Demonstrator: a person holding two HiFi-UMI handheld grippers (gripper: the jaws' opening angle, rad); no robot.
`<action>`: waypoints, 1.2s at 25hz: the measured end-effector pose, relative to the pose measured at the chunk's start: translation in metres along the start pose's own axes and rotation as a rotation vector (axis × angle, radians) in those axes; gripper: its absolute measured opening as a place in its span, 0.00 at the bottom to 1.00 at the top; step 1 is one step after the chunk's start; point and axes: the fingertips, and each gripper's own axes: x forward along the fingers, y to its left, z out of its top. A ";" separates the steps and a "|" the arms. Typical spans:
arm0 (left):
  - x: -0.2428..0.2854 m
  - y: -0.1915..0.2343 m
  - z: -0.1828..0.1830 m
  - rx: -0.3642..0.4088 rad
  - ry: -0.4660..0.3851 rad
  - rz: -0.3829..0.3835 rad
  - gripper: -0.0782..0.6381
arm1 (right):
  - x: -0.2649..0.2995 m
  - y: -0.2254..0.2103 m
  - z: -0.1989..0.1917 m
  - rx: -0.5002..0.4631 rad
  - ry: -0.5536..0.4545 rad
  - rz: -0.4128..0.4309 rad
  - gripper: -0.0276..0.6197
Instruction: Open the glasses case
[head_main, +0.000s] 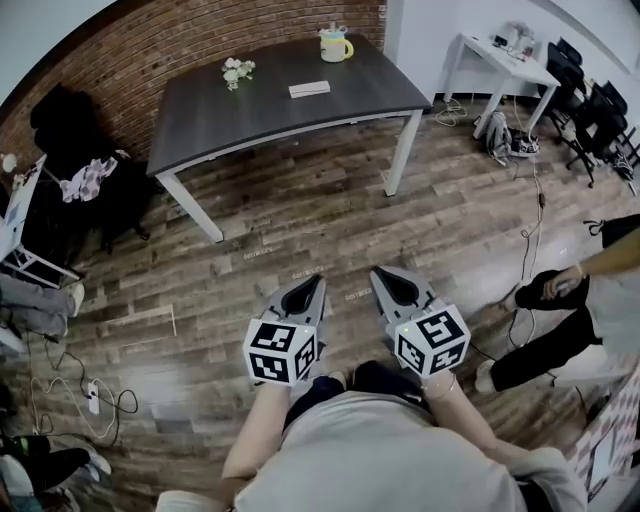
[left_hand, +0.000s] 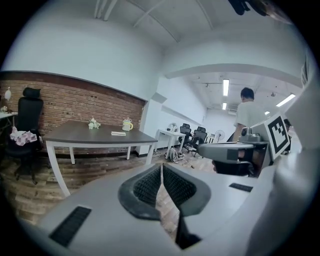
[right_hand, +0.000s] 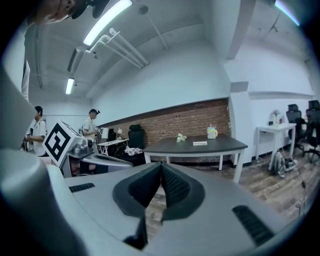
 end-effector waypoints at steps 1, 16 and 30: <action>0.000 0.003 -0.001 -0.003 0.000 -0.002 0.15 | 0.001 0.000 0.000 0.000 0.006 -0.009 0.07; 0.023 0.064 -0.006 -0.058 0.008 0.068 0.15 | 0.062 -0.020 -0.022 0.012 0.080 0.039 0.13; 0.174 0.174 0.100 0.011 -0.033 0.191 0.15 | 0.228 -0.133 0.055 -0.025 0.052 0.171 0.05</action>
